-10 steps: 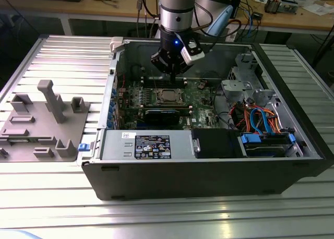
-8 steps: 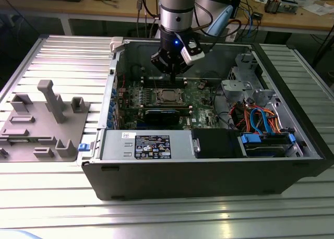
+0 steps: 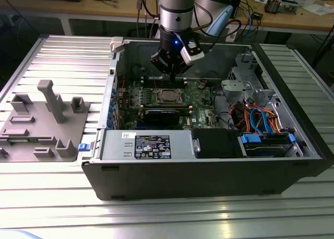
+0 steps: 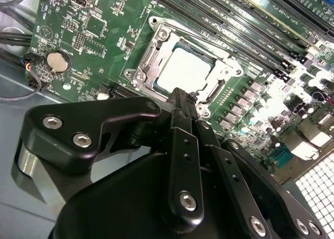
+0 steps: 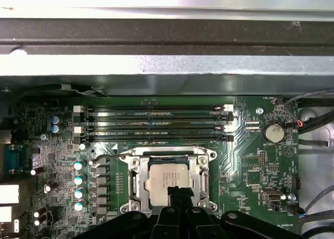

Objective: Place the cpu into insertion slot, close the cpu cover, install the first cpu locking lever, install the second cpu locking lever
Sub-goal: 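Install the first cpu locking lever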

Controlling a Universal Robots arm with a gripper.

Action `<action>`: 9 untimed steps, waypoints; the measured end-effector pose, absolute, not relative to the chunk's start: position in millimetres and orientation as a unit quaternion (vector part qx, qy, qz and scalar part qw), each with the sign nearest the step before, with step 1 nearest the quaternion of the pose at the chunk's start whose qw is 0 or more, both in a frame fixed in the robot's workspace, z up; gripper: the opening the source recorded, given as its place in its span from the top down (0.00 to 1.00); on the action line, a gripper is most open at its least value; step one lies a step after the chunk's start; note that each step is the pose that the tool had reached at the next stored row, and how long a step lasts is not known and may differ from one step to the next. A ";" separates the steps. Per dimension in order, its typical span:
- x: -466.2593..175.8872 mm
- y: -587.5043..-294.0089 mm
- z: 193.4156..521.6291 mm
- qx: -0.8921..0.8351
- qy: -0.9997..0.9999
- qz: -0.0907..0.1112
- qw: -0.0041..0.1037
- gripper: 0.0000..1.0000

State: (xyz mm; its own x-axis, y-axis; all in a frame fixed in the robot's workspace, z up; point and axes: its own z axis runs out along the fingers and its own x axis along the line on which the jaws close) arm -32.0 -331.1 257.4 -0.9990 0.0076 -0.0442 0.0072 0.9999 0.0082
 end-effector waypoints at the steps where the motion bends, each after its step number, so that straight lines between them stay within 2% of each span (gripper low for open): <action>1: -32.6 -331.1 257.4 0.004 1.000 0.004 0.022 0.89; 9: -38.5 -331.1 257.5 0.003 1.000 0.004 0.019 0.89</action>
